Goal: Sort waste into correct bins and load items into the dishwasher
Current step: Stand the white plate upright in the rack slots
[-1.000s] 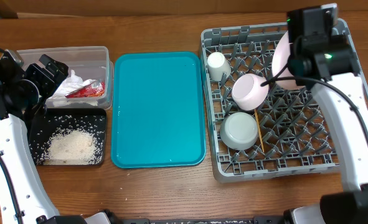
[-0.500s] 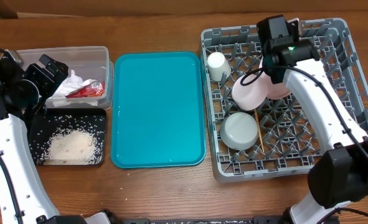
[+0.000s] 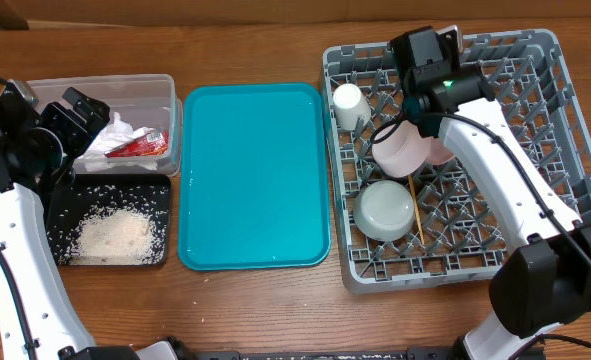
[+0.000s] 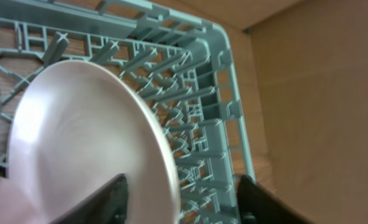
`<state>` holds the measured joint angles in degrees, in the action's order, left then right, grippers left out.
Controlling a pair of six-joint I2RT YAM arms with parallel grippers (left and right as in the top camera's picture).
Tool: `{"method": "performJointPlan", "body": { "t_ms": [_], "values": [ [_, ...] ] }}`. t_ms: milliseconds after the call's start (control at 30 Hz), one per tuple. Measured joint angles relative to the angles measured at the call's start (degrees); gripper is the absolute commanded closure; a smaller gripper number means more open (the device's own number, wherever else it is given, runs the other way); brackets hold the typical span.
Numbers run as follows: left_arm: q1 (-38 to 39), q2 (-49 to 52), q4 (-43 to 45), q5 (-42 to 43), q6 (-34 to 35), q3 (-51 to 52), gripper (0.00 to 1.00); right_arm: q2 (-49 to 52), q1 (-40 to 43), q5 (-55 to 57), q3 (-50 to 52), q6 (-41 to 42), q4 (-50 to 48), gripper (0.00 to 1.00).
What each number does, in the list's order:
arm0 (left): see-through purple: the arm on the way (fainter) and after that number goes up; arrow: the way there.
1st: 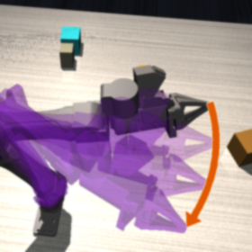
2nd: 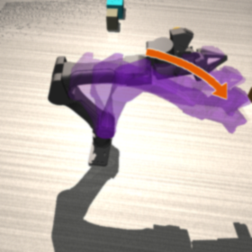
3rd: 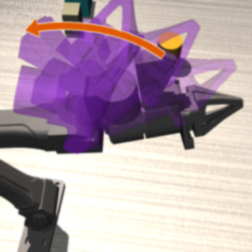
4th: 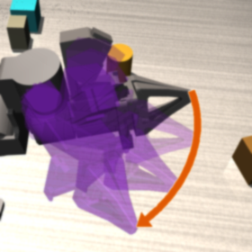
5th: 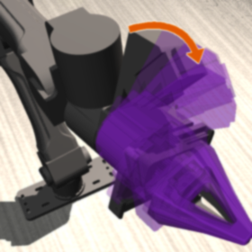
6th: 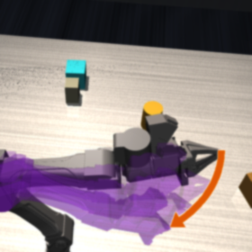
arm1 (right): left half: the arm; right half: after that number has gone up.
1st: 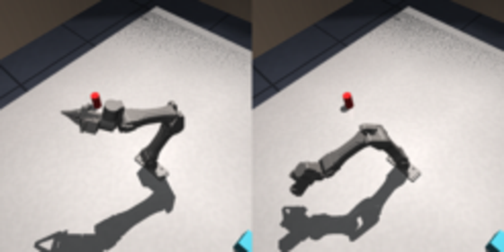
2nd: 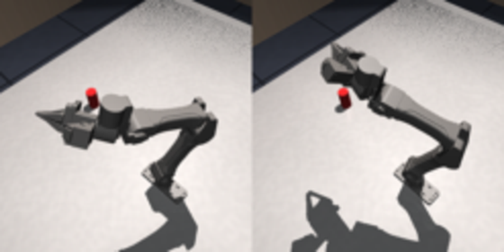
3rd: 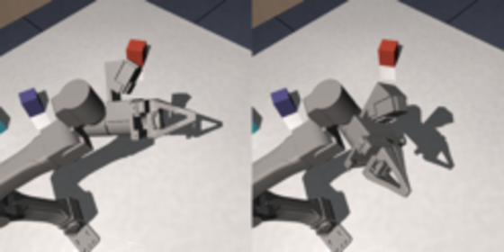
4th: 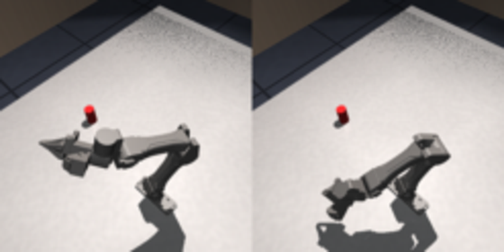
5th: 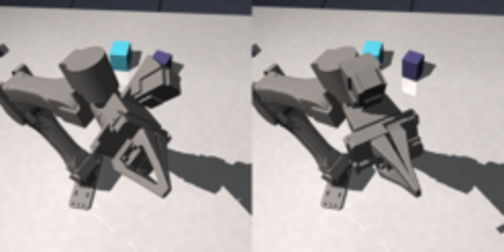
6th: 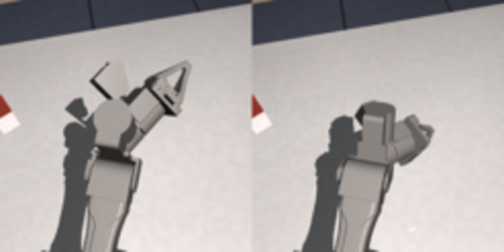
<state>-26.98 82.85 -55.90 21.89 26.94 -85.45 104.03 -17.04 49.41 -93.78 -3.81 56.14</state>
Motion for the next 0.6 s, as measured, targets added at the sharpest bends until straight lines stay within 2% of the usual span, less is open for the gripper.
{"method": "performJointPlan", "body": {
  "t_ms": [133,267,300,333,367,500,600],
  "values": [
    [0.0,0.0,0.0,0.0,0.0,0.0,0.0,0.0,-0.1,-0.3,0.0,0.2,-1.6,0.38],
    [0.0,0.0,0.0,0.0,0.0,0.0,0.0,0.0,-1.2,-7.1,-0.1,0.9,-1.6,0.37],
    [0.0,0.0,0.0,0.0,0.0,0.0,0.0,0.0,-1.7,-8.8,-0.2,1.2,-1.7,0.32],
    [0.0,0.0,0.0,0.0,0.0,0.0,0.0,0.0,-2.3,-11.8,-0.4,1.9,-1.7,0.1],
    [0.0,0.0,0.0,0.0,0.0,0.0,0.0,-0.1,-3.0,-14.8,-0.7,2.5,-1.9,0.0],
    [0.0,0.0,0.0,0.0,0.0,0.0,0.0,-1.8,-5.2,-27.8,-1.0,4.3,-3.0,0.0],
    [0.0,0.0,0.0,0.0,0.0,0.0,0.0,-2.9,-5.6,-32.8,-1.3,4.8,-2.9,0.0]
  ]
}}
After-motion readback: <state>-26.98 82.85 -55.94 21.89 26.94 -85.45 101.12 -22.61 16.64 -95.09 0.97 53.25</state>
